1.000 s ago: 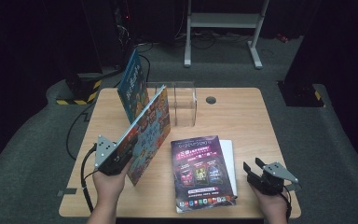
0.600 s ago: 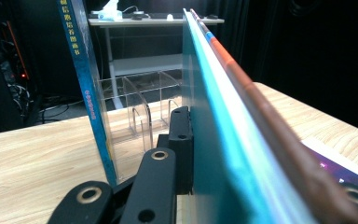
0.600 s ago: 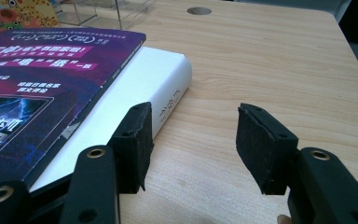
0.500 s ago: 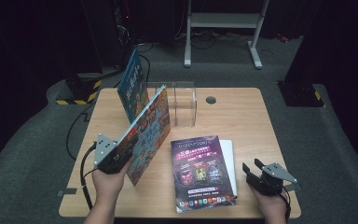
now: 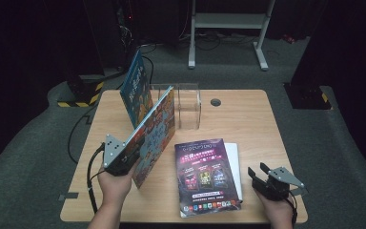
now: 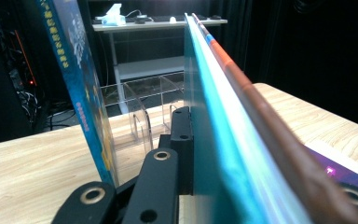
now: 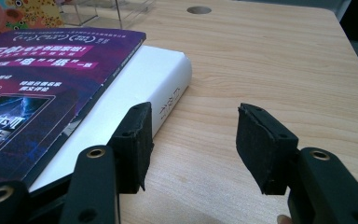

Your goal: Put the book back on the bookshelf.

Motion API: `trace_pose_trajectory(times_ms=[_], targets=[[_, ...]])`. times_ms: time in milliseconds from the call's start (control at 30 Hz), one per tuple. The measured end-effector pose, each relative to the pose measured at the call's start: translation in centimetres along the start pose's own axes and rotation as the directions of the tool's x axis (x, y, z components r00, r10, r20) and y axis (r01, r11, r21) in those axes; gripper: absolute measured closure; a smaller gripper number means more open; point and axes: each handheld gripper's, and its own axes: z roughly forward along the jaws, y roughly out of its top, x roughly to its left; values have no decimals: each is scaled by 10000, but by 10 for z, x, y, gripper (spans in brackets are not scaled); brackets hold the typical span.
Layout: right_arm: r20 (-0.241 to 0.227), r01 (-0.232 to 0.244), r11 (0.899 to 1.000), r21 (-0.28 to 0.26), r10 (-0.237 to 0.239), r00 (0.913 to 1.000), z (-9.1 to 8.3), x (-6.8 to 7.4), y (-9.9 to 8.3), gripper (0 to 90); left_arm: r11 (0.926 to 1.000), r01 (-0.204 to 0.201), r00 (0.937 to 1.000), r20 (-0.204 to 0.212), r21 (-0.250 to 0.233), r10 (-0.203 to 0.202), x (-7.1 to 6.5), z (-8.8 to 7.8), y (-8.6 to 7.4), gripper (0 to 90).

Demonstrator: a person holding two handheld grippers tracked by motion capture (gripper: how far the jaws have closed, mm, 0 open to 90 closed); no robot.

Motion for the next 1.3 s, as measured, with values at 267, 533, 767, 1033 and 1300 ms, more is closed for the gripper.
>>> trace_pose_trajectory(times_ms=[267, 533, 767, 1033, 1300], targets=[[-71, -151, 9999, -53, 150, 9999, 0, -1, 0, 459, 9995, 318, 9995, 37, 44, -318, 2, 6, 14, 812], [-83, -383, 9992, -106, 383, 9992, -2, -5, 1, 459, 9989, 454, 9989, 126, 134, -456, 8, 5, 27, 813], [-104, -521, 9985, -143, 520, 9986, -3, -9, 2, 459, 9965, 821, 9965, -169, -127, -823, 21, -5, 33, 813], [-176, -501, 9987, -134, 499, 9986, -2, -8, 2, 463, 9949, 963, 9922, -761, -291, -983, 32, -18, 38, 813], [-169, -582, 9981, -206, 578, 9982, -3, -11, 3, 466, 9961, 842, 9888, -1211, -273, -869, 30, -15, 46, 813]])
